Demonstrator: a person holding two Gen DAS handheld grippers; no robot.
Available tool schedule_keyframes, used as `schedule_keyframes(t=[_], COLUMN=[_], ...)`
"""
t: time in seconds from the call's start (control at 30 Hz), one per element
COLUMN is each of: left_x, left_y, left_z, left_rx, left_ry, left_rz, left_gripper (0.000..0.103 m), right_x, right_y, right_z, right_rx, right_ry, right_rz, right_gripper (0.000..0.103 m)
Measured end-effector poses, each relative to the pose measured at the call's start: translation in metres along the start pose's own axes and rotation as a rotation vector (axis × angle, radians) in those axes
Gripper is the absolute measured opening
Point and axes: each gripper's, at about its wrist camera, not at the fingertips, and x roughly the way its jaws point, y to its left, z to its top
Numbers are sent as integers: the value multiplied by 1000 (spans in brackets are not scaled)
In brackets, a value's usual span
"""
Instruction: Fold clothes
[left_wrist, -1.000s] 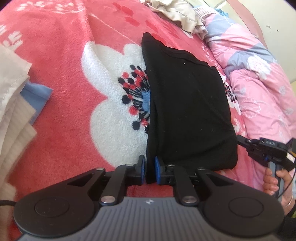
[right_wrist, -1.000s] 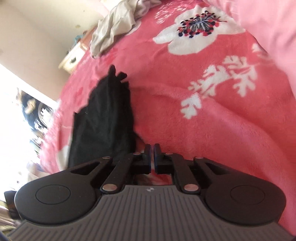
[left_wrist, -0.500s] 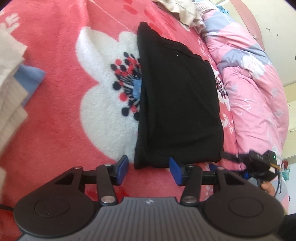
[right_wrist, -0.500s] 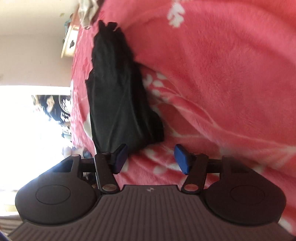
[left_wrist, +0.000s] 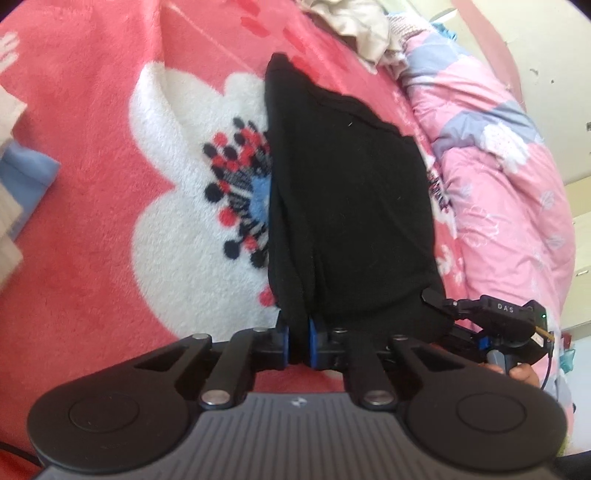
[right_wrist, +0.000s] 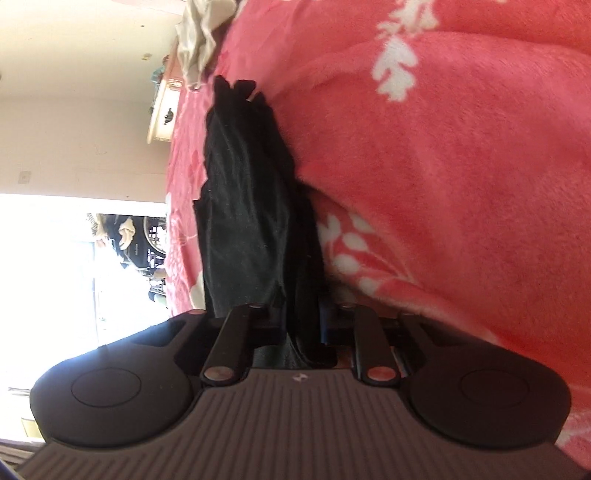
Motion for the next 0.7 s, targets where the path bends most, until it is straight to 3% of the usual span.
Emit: schedule_keyframes(t=[0.23,0.47,0.7], left_x=[-41,-95,-138], left_y=[-19,-69,-103], left_z=[26,90,126], left_rx=[-60,-4,-26], left_ry=[-138,-354,-473], left_rz=[-128,-259,-344], left_gripper=[9,9,9], right_x=[-22,-44,-69], right_y=[40,130,211], right_z=[19,65,92], right_rx=[-45,-208,-309], right_ry=[-58,-149,-188], right_rz=[111,238,317], right_gripper=[10,10,10])
